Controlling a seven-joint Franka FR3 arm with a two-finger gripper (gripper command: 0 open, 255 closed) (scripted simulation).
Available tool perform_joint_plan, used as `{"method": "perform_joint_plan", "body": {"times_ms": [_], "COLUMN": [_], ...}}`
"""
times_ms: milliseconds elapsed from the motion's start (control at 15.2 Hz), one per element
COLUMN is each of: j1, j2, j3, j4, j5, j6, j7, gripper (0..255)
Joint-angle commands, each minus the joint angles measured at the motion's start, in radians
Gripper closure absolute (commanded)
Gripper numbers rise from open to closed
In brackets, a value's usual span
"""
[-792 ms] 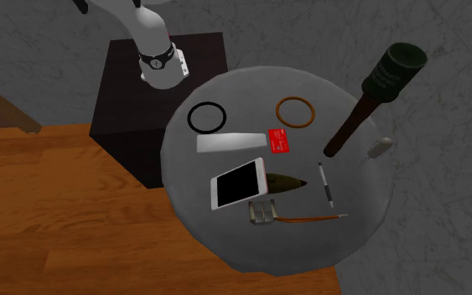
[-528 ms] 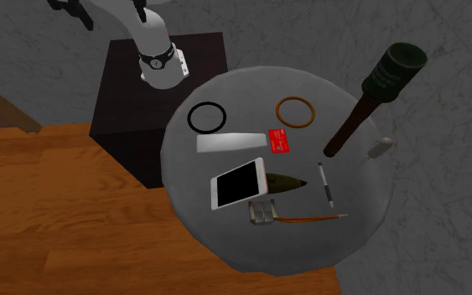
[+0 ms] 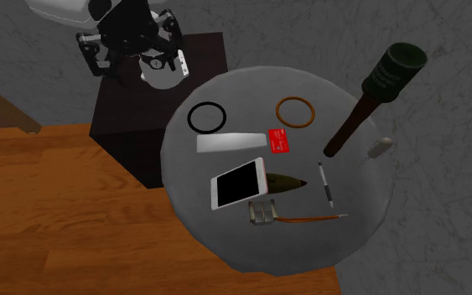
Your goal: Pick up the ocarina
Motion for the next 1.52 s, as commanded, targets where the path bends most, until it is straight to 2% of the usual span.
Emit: {"method": "perform_joint_plan", "body": {"times_ms": [0,726,1452], "j1": [0.016,0.1,0.202], "j2": [0.065,0.411,0.738], "j3": [0.011,0.107,0.182], "j4": [0.014,0.143,0.313], "j5": [-0.018,-0.145,-0.367], "j6": [0.061,0.314,0.482], "j7": [-0.044,-0.196,-0.275], "gripper": [0,0,0]}}
